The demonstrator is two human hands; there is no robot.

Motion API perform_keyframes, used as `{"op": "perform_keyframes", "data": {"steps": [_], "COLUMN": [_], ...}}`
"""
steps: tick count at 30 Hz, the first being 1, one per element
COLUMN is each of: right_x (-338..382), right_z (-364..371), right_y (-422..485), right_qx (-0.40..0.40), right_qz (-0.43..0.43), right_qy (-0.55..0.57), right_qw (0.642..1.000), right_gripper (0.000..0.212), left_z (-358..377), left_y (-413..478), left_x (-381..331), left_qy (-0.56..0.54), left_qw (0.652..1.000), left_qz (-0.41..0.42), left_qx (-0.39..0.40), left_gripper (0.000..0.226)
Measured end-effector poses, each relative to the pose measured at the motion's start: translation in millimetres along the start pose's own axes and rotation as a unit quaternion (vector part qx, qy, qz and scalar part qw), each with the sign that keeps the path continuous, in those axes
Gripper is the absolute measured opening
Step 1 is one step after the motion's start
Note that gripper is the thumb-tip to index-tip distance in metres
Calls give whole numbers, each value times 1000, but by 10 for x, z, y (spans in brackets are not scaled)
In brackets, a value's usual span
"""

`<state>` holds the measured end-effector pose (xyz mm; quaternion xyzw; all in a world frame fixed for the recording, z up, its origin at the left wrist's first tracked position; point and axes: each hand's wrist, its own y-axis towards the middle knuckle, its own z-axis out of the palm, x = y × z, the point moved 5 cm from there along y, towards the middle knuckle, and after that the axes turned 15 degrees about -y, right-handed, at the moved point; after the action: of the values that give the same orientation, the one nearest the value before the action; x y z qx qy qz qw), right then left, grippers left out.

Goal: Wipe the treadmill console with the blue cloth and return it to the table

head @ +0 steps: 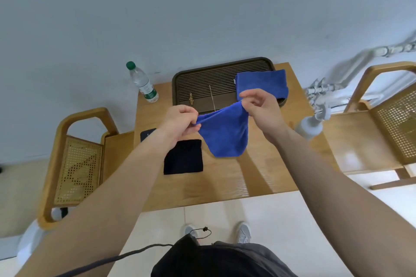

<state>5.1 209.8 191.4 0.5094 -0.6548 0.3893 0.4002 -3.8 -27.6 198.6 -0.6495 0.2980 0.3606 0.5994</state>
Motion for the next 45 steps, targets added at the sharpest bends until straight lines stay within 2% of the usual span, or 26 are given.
{"op": "perform_keyframes", "data": {"steps": [2,5,13,16,18,22,26,29,31,33,35,37,39,41,45], "right_x": [74,-8,-1480,-1885,-1981,-1922,-1919,-2002,-2061,-2084,-2139,-2267,-2382,-2407,-2302], "right_z": [-52,-27,474,571,603,626,773,928,971,1036,1174,1285,1326,1324,1308], "right_y": [9,-124,-1029,-1299,-1308,-932,-357,-64,-72,-251,-501,-676,-705,-620,-321], "right_qx": [-6,12,73,104,115,98,68,50,27,26,74,115,116,116,138], "right_qz": [-4,6,180,233,247,229,199,199,181,114,29,-23,-50,-56,-33], "right_qy": [15,15,-70,-91,-97,-105,-112,-133,-234,-354,-415,-509,-583,-615,-628], "right_qw": [1000,1000,978,963,957,963,971,970,955,928,907,853,803,778,765], "right_gripper": [24,20,26,26,24,26,22,24,39,40,37,43,51,56,59], "left_z": [-51,-93,-212,-235,-234,-224,-136,-79,-81,-68,-15,80,191,283,366], "left_y": [-8,-104,2,-76,-82,222,655,912,919,809,654,545,538,618,879], "left_x": [-139,-87,1526,2037,2211,2169,1929,1890,1932,2066,2312,2570,2727,2679,2451], "left_qy": [1,23,118,118,120,168,89,102,191,292,397,496,550,576,598], "left_qw": [999,999,983,970,965,978,995,992,971,934,879,814,773,757,758], "left_qz": [36,36,-140,-205,-217,-102,-32,36,111,194,263,300,309,300,243], "left_qx": [5,23,32,57,83,66,-21,-65,-87,-67,-8,39,65,76,91], "left_gripper": [25,23,13,19,26,21,14,28,42,33,23,30,41,50,54]}}
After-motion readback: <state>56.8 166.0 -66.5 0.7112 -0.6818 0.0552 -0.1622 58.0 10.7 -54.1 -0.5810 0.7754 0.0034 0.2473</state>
